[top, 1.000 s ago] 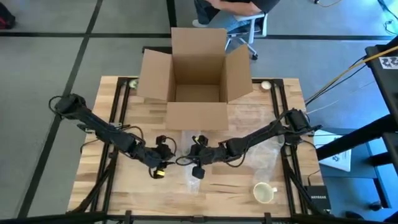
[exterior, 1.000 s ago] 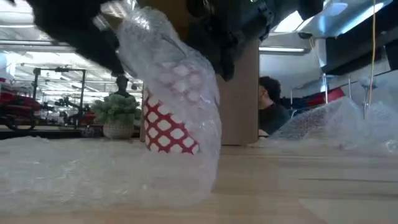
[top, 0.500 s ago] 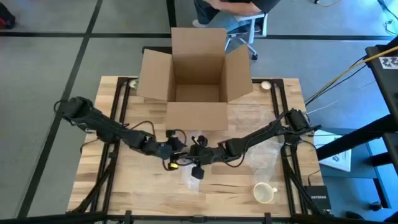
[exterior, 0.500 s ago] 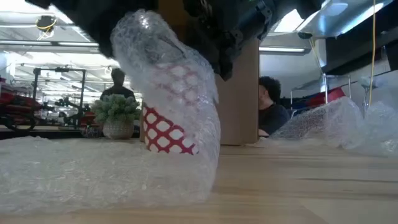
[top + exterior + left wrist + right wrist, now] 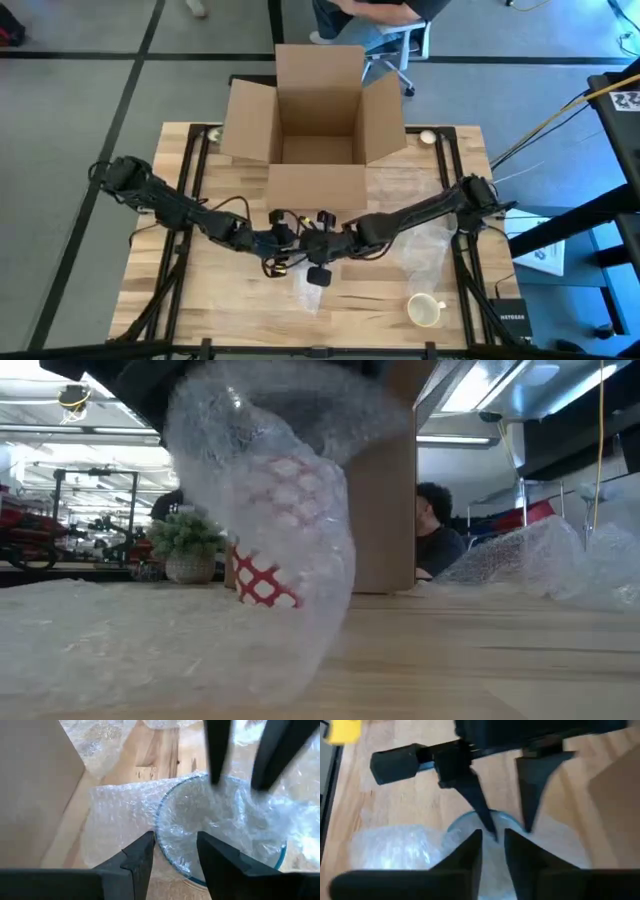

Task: Wrap mug
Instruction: Wrap the red mug with the bubble wrap

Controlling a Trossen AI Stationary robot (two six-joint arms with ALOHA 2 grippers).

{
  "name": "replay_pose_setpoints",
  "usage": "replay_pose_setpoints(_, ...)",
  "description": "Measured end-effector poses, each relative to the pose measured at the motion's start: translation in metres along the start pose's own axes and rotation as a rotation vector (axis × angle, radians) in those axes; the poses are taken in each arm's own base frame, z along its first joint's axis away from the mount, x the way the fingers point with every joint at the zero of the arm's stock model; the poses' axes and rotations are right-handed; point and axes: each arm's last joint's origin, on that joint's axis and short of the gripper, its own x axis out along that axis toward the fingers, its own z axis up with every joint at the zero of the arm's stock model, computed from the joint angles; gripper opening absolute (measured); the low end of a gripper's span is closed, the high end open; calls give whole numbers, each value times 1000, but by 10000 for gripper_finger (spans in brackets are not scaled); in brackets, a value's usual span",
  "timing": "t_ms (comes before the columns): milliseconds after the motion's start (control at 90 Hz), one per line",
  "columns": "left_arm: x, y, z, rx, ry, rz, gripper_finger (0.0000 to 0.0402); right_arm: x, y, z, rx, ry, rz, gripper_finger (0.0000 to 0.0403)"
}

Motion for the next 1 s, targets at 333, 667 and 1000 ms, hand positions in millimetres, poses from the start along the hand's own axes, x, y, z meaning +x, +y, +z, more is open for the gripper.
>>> replay_pose_setpoints(333, 0, 0, 0, 0, -1, 1, 136, 47, -7, -12, 44, 108, -1, 100)
replay_pose_setpoints(667, -5, 1, 2, 9, -8, -8, 136, 71, -11, -20, 41, 173, -1, 88)
replay_pose_setpoints(1000, -5, 1, 1, 8, 0, -11, 136, 9, -6, 13, 39, 123, 49, 88)
